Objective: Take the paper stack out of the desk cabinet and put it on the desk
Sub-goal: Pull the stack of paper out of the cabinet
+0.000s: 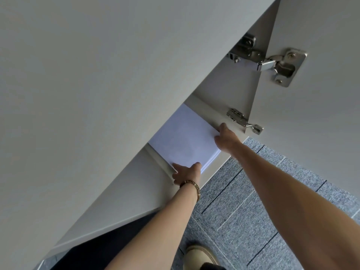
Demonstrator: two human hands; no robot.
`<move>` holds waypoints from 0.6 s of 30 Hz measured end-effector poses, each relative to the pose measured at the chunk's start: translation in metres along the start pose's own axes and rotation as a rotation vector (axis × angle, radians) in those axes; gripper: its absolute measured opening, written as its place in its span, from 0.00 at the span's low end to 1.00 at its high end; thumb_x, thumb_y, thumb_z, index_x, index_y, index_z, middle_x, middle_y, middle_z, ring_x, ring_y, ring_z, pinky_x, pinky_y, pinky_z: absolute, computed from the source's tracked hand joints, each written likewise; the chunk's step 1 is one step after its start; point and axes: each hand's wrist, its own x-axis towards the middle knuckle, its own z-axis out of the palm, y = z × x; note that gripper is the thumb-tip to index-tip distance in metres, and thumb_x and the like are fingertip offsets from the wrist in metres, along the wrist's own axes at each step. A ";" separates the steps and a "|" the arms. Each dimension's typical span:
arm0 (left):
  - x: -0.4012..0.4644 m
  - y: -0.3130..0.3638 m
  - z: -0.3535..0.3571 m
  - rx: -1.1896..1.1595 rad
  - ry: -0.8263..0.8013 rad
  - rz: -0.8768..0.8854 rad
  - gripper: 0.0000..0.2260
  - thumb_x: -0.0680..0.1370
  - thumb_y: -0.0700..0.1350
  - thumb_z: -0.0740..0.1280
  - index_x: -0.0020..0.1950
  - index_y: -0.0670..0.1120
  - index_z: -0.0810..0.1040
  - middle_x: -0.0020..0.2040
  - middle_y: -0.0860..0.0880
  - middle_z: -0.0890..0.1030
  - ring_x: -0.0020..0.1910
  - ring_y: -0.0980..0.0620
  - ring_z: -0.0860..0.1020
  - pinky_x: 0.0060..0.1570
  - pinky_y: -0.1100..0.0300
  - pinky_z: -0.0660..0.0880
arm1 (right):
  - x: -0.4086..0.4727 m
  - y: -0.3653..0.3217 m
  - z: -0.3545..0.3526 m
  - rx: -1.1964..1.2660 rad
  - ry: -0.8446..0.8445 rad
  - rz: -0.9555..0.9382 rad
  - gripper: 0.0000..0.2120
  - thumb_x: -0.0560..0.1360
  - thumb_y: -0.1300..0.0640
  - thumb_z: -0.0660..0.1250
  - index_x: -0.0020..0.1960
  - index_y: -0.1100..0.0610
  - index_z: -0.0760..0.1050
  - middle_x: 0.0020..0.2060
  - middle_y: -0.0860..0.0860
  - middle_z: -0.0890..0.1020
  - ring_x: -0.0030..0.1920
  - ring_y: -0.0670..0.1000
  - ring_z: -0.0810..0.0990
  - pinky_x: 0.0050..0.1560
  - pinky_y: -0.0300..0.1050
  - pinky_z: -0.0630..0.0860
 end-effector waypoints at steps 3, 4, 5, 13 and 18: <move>-0.014 -0.010 0.002 -0.014 -0.040 -0.007 0.42 0.73 0.47 0.68 0.81 0.46 0.49 0.76 0.38 0.59 0.75 0.36 0.61 0.66 0.42 0.67 | -0.014 0.009 -0.008 0.008 -0.033 -0.001 0.17 0.77 0.64 0.57 0.66 0.63 0.63 0.61 0.65 0.75 0.60 0.64 0.75 0.53 0.51 0.72; -0.021 -0.015 0.003 -0.015 -0.053 0.003 0.41 0.73 0.47 0.68 0.81 0.45 0.49 0.77 0.38 0.59 0.75 0.37 0.61 0.67 0.42 0.68 | -0.020 0.015 -0.010 0.023 -0.040 -0.004 0.17 0.77 0.65 0.57 0.66 0.63 0.64 0.60 0.65 0.75 0.57 0.63 0.76 0.49 0.49 0.71; -0.028 -0.021 0.004 -0.014 -0.063 0.016 0.41 0.73 0.47 0.68 0.81 0.44 0.49 0.78 0.38 0.57 0.76 0.38 0.60 0.67 0.44 0.67 | -0.028 0.022 -0.012 0.032 -0.043 -0.003 0.16 0.78 0.65 0.57 0.65 0.63 0.64 0.59 0.65 0.76 0.53 0.61 0.77 0.46 0.48 0.70; -0.064 -0.096 0.012 -0.278 -0.085 -0.051 0.35 0.73 0.40 0.73 0.74 0.38 0.59 0.72 0.37 0.68 0.67 0.38 0.73 0.59 0.49 0.75 | -0.090 0.096 -0.021 0.175 -0.151 0.150 0.22 0.80 0.66 0.59 0.73 0.59 0.65 0.67 0.63 0.74 0.60 0.61 0.76 0.58 0.53 0.75; -0.049 -0.115 0.007 -0.432 -0.173 -0.189 0.18 0.71 0.50 0.77 0.51 0.40 0.78 0.51 0.46 0.78 0.47 0.48 0.76 0.50 0.56 0.72 | -0.096 0.118 -0.021 0.146 -0.280 0.192 0.22 0.79 0.66 0.61 0.72 0.57 0.66 0.70 0.62 0.71 0.69 0.62 0.70 0.70 0.62 0.63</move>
